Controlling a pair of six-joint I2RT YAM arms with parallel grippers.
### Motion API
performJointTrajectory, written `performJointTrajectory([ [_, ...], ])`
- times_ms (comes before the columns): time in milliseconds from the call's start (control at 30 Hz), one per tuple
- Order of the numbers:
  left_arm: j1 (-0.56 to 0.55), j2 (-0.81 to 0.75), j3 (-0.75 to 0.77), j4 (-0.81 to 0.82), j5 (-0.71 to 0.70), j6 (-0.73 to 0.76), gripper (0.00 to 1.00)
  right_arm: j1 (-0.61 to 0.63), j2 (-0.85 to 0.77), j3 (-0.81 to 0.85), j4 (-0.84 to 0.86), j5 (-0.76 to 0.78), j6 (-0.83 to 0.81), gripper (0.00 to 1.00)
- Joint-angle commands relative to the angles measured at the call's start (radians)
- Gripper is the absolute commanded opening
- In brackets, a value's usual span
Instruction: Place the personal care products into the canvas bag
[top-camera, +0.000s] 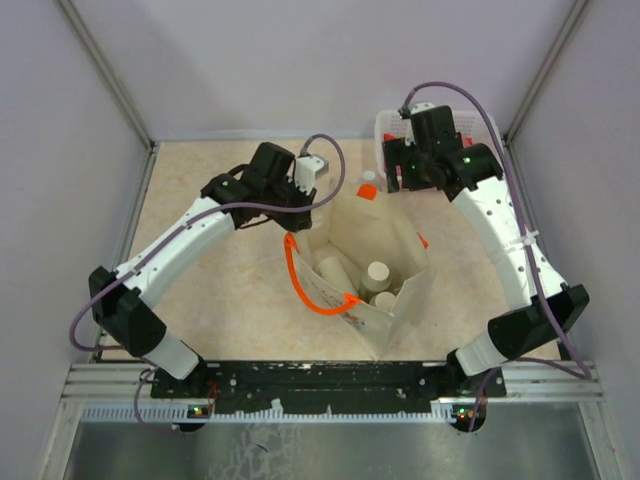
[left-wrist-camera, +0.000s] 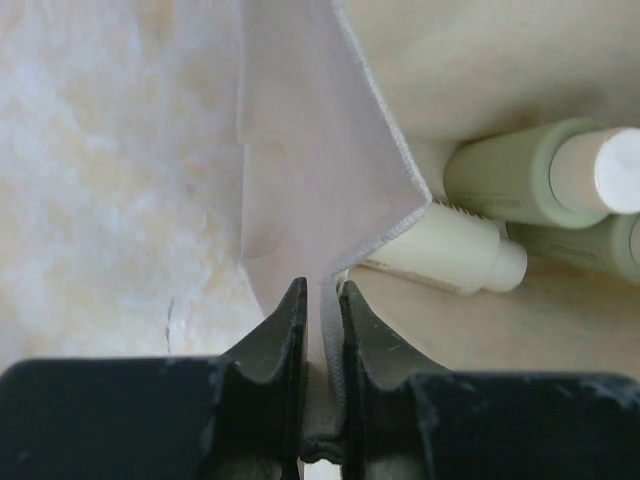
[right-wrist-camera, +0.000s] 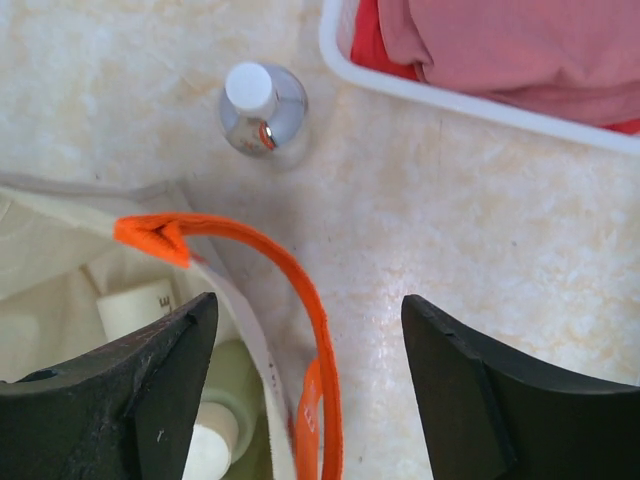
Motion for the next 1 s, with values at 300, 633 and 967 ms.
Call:
performJointTrajectory([
  [300,0.0,-0.286,-0.137,-0.308,-0.251,-0.2,0.0,-0.008,0.266,0.199,0.137,-0.059,-0.035,0.76],
  [633,0.009,-0.389,-0.232,-0.319,-0.369,-0.239,0.07,-0.008,0.333,0.11,0.239,-0.073,-0.057,0.78],
  [967,0.011,-0.355,-0.314,-0.166,-0.264,-0.231,0.92,-0.008,0.374,0.027,0.356,-0.143,-0.054,0.87],
])
